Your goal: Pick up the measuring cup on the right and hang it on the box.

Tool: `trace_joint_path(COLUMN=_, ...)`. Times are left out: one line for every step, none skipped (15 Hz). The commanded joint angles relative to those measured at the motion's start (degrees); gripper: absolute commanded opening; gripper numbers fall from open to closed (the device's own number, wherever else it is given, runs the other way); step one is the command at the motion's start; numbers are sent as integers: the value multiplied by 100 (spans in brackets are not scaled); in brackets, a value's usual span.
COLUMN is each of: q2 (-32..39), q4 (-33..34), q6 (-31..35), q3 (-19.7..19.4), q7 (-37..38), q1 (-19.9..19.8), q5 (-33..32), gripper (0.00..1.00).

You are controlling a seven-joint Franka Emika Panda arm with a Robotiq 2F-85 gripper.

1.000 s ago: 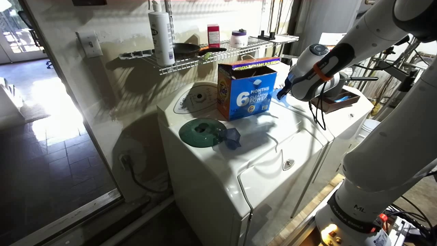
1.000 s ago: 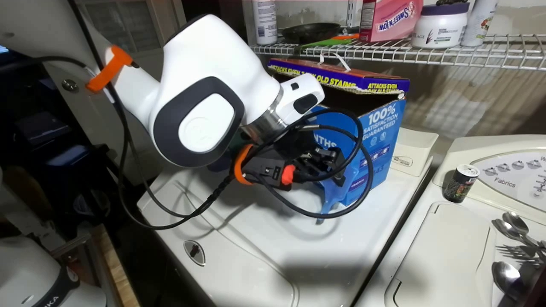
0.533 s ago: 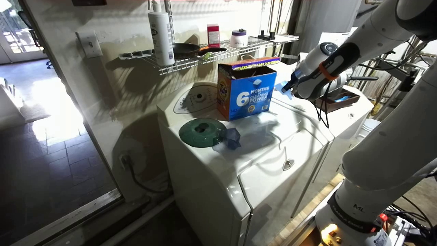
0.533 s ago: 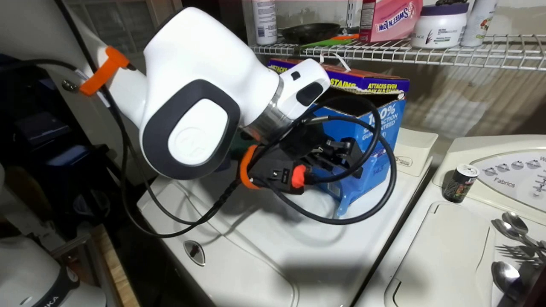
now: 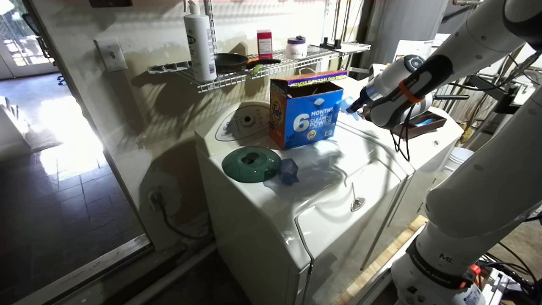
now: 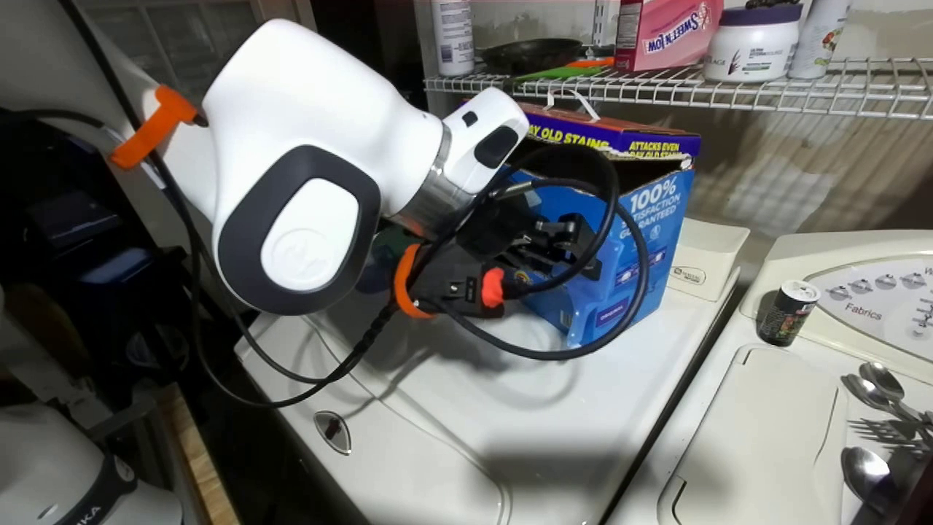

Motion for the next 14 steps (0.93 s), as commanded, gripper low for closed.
trace_joint_path(q2=-273, q4=-114, q6=136, q3=-360, q7=30, q1=263, q5=-300, gripper=25)
trace_joint_path(q2=-306, q4=-99, q6=127, q3=-442, q7=24, q1=308, q5=-353, gripper=25)
trace_joint_path(q2=-360, q4=-104, q6=110, q3=-541, q7=32, q1=383, q5=-403, gripper=25)
trace_joint_path(q2=-413, q4=-123, q6=110, q3=-678, q7=47, q1=506, q5=-481, gripper=25)
trace_joint_path(q2=-449, q4=-112, q6=91, q3=-796, q7=41, q1=587, q5=-544, gripper=25)
trace_joint_path(q2=-496, q4=-116, q6=94, q3=-947, q7=53, q1=717, q5=-608, gripper=25)
trace_joint_path(q2=-572, q4=-127, q6=85, q3=-1121, q7=54, q1=876, q5=-683, gripper=25)
trace_joint_path(q2=-647, q4=-126, q6=69, q3=-1314, q7=51, q1=1051, q5=-768, gripper=25)
trace_joint_path(q2=-724, q4=-123, q6=35, q3=-1500, q7=57, q1=1226, q5=-827, gripper=25)
trace_joint_path(q2=-822, q4=-110, q6=-7, q3=-1685, q7=24, q1=1399, q5=-887, gripper=25)
trace_joint_path(q2=-900, q4=-87, q6=-54, q3=-1855, q7=-4, q1=1550, q5=-934, gripper=25)
trace_joint_path(q2=-997, q4=-73, q6=-106, q3=-2041, q7=-26, q1=1716, q5=-984, gripper=25)
trace_joint_path(q2=-1087, q4=-42, q6=-159, q3=-2206, q7=-66, q1=1843, q5=-1023, gripper=25)
trace_joint_path(q2=-1167, q4=-23, q6=-195, q3=-2374, q7=-94, q1=1983, q5=-1042, gripper=25)
